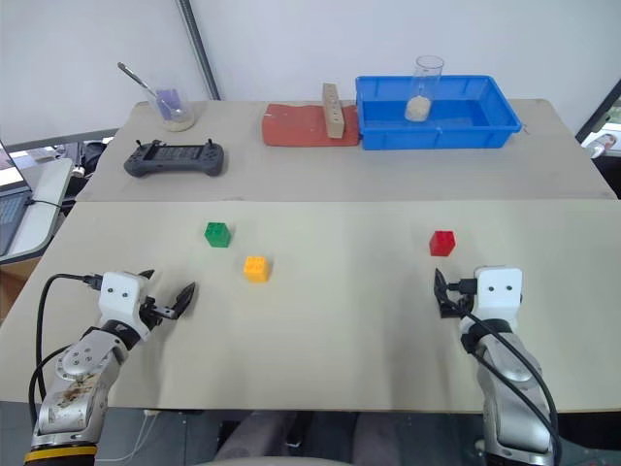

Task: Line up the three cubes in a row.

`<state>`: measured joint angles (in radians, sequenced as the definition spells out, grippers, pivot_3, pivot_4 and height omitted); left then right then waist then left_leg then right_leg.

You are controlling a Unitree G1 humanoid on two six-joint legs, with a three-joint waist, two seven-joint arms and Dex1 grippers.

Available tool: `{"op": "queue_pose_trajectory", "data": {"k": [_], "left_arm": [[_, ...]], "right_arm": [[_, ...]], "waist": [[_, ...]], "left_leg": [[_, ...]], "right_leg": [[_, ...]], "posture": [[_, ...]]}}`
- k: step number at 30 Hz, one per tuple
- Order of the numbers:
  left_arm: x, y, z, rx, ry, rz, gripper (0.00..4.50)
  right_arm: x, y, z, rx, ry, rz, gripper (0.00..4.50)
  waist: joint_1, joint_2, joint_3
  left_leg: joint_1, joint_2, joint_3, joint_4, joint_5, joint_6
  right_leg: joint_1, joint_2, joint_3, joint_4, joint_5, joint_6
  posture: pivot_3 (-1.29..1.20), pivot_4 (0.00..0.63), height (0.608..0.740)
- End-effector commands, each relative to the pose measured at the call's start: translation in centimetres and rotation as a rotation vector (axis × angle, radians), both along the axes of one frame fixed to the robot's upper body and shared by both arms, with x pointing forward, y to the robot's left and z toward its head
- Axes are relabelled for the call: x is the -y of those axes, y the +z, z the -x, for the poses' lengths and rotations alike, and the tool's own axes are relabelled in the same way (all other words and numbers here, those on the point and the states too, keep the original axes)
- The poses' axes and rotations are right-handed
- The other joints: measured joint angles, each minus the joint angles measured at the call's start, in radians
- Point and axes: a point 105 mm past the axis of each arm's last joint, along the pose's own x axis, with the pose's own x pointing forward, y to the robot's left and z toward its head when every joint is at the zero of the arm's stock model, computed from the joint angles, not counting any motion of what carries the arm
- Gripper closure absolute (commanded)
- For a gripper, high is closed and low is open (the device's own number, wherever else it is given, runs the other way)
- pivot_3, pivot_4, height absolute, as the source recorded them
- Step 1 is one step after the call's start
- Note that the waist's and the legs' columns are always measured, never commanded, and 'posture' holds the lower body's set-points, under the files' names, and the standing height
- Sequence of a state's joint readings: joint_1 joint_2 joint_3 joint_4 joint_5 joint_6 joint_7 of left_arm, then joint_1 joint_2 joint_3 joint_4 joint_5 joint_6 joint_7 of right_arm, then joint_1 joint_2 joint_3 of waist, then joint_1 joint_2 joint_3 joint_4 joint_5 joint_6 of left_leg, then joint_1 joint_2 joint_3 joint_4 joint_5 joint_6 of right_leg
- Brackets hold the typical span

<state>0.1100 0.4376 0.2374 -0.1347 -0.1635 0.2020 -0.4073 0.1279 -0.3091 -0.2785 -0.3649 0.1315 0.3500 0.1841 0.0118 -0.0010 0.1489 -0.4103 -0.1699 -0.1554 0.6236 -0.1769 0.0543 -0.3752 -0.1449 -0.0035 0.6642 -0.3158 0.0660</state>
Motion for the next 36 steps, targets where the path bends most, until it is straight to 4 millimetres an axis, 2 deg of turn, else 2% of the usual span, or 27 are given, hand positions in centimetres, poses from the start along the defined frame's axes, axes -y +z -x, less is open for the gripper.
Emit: {"op": "queue_pose_trajectory", "data": {"k": [1,7,17,21,24,28,32,36], "left_arm": [[-0.2,0.6,0.0,0.013,0.006,0.011,0.05],[-0.1,1.2,0.0,0.035,-0.013,0.052,0.05],[-0.4,3.8,-0.1,0.093,-0.068,0.093,0.05],[0.5,6.8,-0.5,0.146,-0.156,0.121,0.05],[3.6,11.0,-1.5,0.187,-0.377,0.098,0.05],[8.8,14.6,-1.8,0.186,-0.662,0.094,0.05],[13.9,15.6,-0.7,0.13,-0.969,0.043,0.05],[16.6,15.7,-0.1,0.104,-1.161,0.006,0.05]], "right_arm": [[-0.4,1.6,0.0,0.057,0.007,0.014,0.0],[-0.3,1.2,0.0,0.055,0.011,0.016,0.0],[-0.6,1.4,-0.1,0.062,0.023,0.021,0.0],[-0.7,2.0,-0.3,0.076,0.035,0.025,0.0],[-1.2,2.4,-0.6,0.08,0.062,0.027,0.0],[-1.8,2.5,-1.3,0.07,0.092,0.023,0.0],[-2.0,2.8,-2.5,0.068,0.086,-0.022,0.0],[-1.6,2.1,-4.1,0.049,0.06,-0.058,0.0]], "waist": [[0.0,0.0,0.0],[0.0,0.0,0.0],[0.0,0.0,0.0],[0.0,-0.001,0.001],[0.004,-0.002,0.001],[0.001,-0.002,0.001],[-0.014,-0.003,0.002],[-0.028,-0.003,0.002]], "left_leg": [[0.0,0.0,0.0,0.0,0.0,0.0],[0.0,0.0,0.0,0.0,0.0,0.0],[-0.004,0.0,0.001,0.0,0.0,0.0],[-0.005,0.001,0.001,0.0,0.0,0.0],[-0.005,0.003,0.002,0.0,0.001,-0.001],[-0.006,0.004,0.002,0.001,0.001,-0.001],[-0.005,0.005,0.005,0.0,0.004,0.004],[-0.006,0.006,0.006,-0.001,0.006,0.006]], "right_leg": [[0.0,0.0,0.0,0.0,0.0,0.0],[-0.001,0.0,0.0,0.0,0.0,0.0],[-0.007,0.002,0.005,0.001,0.002,-0.004],[-0.01,0.005,0.008,0.001,0.003,-0.006],[-0.011,0.008,0.01,0.001,0.004,-0.007],[-0.011,0.013,0.016,0.001,0.005,-0.008],[-0.011,0.015,0.02,0.002,0.006,-0.009],[-0.011,0.017,0.021,0.004,0.007,-0.011]], "posture": [[0.0,0.15,0.74],[0.0,0.15,0.74],[0.0,0.15,0.74],[0.0,0.15,0.74],[0.0,0.15,0.74],[0.0,0.15,0.74],[0.0,0.15,0.74],[0.0,0.15,0.74]]}}
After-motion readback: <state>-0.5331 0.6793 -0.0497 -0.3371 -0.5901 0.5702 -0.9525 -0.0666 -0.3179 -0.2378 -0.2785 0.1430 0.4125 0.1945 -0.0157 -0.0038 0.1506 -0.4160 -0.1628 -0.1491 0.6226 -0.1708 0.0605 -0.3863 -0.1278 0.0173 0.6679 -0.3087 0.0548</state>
